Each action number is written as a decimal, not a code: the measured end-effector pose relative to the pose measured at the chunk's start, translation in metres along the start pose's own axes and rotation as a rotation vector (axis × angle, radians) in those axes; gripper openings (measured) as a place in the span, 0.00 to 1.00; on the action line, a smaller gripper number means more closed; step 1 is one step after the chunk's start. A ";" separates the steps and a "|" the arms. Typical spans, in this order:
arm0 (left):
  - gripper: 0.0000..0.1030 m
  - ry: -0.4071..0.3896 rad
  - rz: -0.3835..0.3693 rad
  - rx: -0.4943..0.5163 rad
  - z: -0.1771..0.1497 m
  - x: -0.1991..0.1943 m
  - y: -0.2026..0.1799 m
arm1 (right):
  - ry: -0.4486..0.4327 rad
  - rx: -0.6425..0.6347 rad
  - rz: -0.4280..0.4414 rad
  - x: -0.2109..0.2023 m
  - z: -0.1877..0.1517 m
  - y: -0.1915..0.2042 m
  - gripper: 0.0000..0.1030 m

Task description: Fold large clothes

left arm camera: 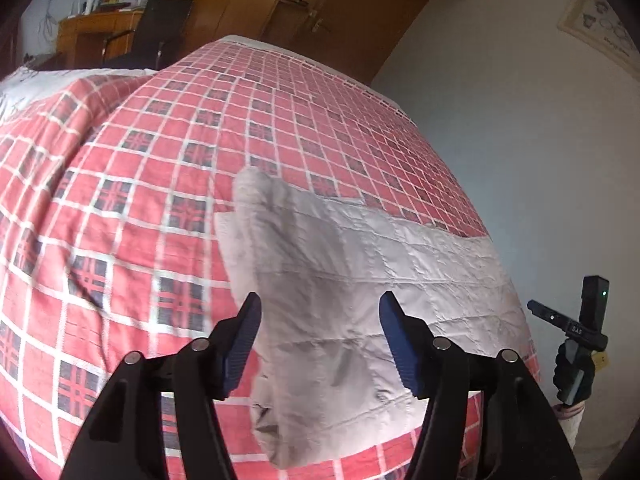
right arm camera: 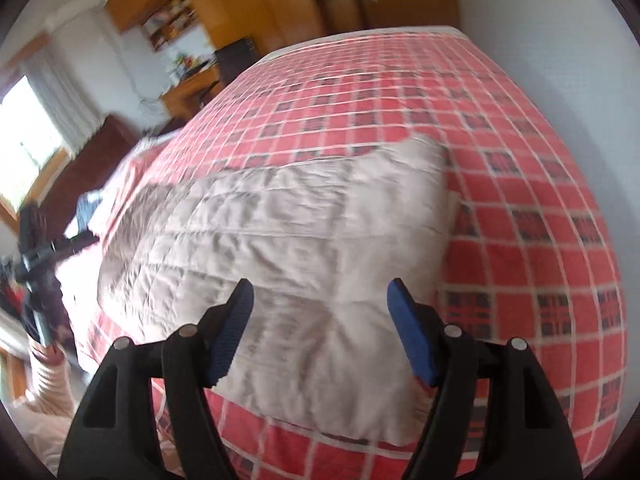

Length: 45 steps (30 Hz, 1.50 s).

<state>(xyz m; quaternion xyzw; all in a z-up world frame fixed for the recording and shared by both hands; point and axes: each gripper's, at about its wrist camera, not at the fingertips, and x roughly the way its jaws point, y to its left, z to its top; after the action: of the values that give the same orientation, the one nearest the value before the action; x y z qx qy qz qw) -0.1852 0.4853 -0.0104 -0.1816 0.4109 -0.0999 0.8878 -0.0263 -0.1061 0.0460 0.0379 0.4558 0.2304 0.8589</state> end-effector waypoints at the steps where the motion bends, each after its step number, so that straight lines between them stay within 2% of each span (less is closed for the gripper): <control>1: 0.63 0.005 0.006 0.029 -0.001 0.004 -0.015 | 0.009 -0.031 -0.024 0.005 0.001 0.009 0.67; 4: 0.67 0.021 0.003 0.127 -0.006 0.017 -0.051 | 0.042 -0.069 -0.050 0.021 0.007 0.015 0.67; 8: 0.68 0.059 0.070 0.190 -0.014 0.045 -0.076 | 0.071 -0.064 -0.092 0.038 0.012 0.011 0.67; 13: 0.68 0.087 0.162 0.146 -0.023 0.069 -0.068 | 0.098 -0.023 -0.128 0.052 0.006 -0.009 0.67; 18: 0.68 0.053 0.192 0.146 -0.032 0.070 -0.064 | 0.138 0.004 -0.117 0.072 -0.006 -0.021 0.66; 22: 0.68 0.033 0.214 0.145 -0.036 0.071 -0.066 | 0.128 0.017 -0.106 0.082 -0.014 -0.024 0.67; 28: 0.68 0.010 0.245 0.150 -0.041 0.071 -0.069 | 0.100 0.006 -0.117 0.084 -0.021 -0.023 0.67; 36: 0.70 -0.006 0.261 0.149 -0.045 0.067 -0.074 | 0.115 0.017 -0.112 0.077 -0.012 -0.021 0.67; 45: 0.78 0.008 0.247 0.148 -0.047 0.065 -0.077 | 0.075 0.106 -0.023 0.042 -0.005 -0.034 0.67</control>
<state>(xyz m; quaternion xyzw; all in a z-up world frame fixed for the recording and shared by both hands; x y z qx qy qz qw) -0.1822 0.3825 -0.0524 -0.0635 0.4251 -0.0203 0.9027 0.0021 -0.1188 0.0020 0.0694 0.4994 0.1976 0.8407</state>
